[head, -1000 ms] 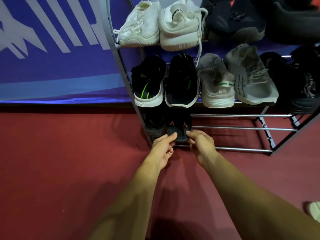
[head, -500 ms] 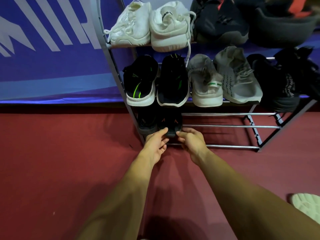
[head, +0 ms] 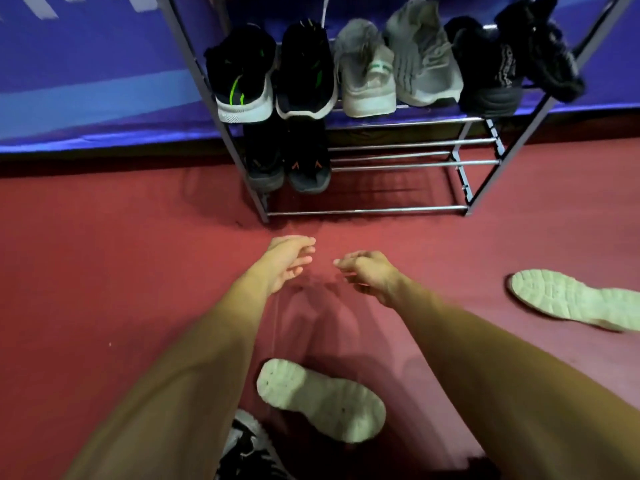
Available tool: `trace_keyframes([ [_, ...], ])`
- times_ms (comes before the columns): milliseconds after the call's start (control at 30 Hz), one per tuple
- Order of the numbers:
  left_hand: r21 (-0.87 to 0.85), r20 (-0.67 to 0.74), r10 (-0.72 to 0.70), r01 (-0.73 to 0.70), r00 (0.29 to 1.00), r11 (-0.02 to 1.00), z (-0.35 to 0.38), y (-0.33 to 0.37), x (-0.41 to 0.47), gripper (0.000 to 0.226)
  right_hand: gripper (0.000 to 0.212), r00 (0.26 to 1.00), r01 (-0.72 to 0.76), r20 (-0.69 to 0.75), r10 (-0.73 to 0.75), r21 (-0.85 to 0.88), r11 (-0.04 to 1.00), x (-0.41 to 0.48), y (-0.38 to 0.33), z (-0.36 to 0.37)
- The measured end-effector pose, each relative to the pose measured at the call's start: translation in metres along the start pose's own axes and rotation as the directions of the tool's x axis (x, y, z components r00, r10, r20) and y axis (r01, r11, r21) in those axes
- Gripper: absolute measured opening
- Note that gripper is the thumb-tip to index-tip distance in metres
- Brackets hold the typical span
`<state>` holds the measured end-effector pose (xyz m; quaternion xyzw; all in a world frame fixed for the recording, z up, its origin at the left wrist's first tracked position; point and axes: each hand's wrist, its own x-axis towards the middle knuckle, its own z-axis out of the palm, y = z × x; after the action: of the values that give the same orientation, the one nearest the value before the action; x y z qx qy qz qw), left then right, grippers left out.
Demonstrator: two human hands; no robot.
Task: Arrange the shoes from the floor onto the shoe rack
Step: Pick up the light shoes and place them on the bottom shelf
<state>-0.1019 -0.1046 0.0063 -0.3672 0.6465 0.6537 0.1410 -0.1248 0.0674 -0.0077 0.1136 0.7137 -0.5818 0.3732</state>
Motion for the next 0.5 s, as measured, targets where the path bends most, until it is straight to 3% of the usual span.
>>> trace_keyframes([
  [133,0.391,0.043,-0.056,0.034,0.998,0.920,0.021,-0.049,-0.013,0.012,0.010,1.000,-0.019,-0.015,0.017,-0.170,0.985,-0.014,0.027,-0.005],
  [267,0.574,0.177,-0.161,0.031,0.971,0.819,0.035,-0.098,-0.022,0.014,0.025,0.996,-0.077,0.012,0.087,-0.345,0.935,-0.025,0.067,-0.012],
  [367,0.786,0.261,-0.172,-0.106,0.950,0.609,0.039,-0.127,-0.023,0.023,0.027,0.988,-0.128,0.017,0.151,-0.446,0.886,-0.033,0.100,-0.014],
  [500,0.882,0.265,-0.250,-0.129,0.931,0.453,0.042,-0.151,-0.025,0.028,0.011,0.973,-0.119,0.076,0.219,-0.649,0.751,-0.040,0.134,-0.011],
])
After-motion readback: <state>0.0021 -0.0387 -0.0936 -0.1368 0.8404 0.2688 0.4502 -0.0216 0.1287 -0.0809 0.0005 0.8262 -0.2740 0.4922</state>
